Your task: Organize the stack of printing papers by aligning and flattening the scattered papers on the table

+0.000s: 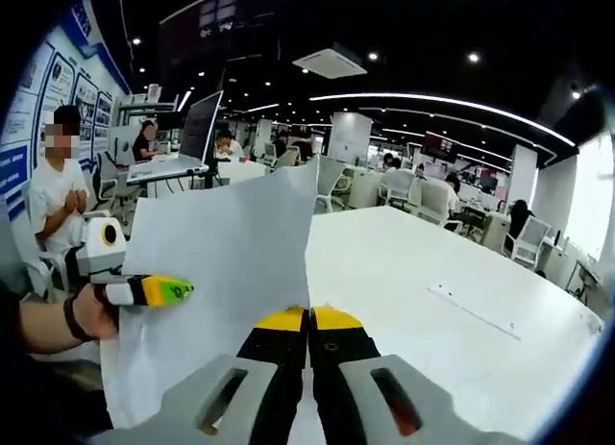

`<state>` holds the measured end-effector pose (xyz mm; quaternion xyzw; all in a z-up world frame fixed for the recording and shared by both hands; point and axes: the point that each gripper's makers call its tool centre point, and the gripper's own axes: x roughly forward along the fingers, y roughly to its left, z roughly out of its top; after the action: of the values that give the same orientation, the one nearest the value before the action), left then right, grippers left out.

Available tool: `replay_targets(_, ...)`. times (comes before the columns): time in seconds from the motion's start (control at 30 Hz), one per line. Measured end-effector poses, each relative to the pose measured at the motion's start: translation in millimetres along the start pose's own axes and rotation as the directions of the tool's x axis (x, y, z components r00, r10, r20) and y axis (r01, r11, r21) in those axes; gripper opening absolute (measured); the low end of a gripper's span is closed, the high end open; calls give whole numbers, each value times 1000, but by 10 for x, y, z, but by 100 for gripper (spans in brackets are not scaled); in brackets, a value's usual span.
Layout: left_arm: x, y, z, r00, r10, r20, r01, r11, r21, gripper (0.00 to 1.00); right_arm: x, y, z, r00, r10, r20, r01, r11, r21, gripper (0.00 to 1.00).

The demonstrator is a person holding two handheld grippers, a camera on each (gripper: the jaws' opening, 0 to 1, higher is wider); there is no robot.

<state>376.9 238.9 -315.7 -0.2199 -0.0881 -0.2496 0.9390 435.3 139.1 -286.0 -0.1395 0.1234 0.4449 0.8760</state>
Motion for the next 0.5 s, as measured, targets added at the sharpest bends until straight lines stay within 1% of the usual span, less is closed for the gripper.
replay_targets(0.2,-3,-1,9,1000,0,4,1,1000,-5,17,-13,73,5,1000,13,7,-13,1000,19,0)
replay_targets(0.37,-4,3,14,1000,3,7,-3,1000,-5,18,42,60,55,1000,25,15,-25,999,29,0)
replay_targets(0.5,-2,0,11,1000,2,7,-2,1000,-5,18,50,92,59,999,30,19,-31,999,36,0)
